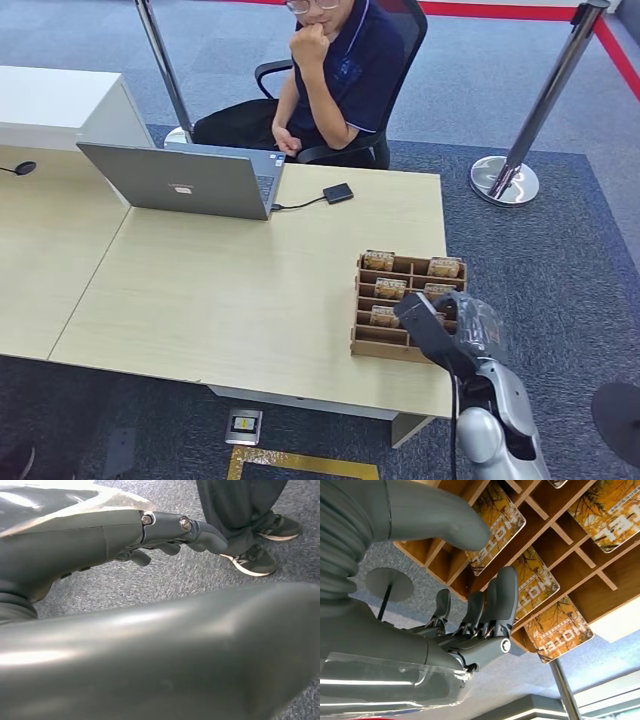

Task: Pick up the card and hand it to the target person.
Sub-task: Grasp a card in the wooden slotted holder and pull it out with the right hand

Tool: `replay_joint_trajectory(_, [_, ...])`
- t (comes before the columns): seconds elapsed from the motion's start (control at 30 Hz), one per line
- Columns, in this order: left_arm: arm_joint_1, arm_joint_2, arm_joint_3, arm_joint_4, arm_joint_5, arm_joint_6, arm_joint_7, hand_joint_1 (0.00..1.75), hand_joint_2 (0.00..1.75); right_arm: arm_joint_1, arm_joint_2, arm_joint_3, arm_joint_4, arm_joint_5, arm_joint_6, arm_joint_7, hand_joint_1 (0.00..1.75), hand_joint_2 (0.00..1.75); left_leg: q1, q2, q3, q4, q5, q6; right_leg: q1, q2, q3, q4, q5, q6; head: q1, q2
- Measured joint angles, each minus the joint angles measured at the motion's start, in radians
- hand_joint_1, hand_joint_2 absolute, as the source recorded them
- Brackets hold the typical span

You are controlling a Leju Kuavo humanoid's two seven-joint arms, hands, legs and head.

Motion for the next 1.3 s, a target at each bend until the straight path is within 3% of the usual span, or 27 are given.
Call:
replay_joint_trajectory(0.37, [0.0, 0.0, -0.005, 0.001, -0.004, -0.002, 0.0, 0.0, 0.0, 0.001, 0.008, -0.001, 0.0, 0.003, 0.0, 0.008, 0.74, 1.75, 0.0, 0.0, 0.0, 0.0, 0.0, 0.0, 0.0, 0.0, 0.0, 0.0, 0.0, 0.0, 0.0, 0.0])
replay_joint_trajectory(1.3, [0.0, 0.0, -0.005, 0.002, -0.004, -0.002, 0.005, 0.0, 0.0, -0.019, 0.023, -0.001, 0.054, 0.031, 0.002, 0.017, 0.79, 1.75, 0.0, 0.0, 0.001, 0.0, 0.0, 0.0, 0.0, 0.0, 0.0, 0.0, 0.0, 0.0, 0.0, 0.0])
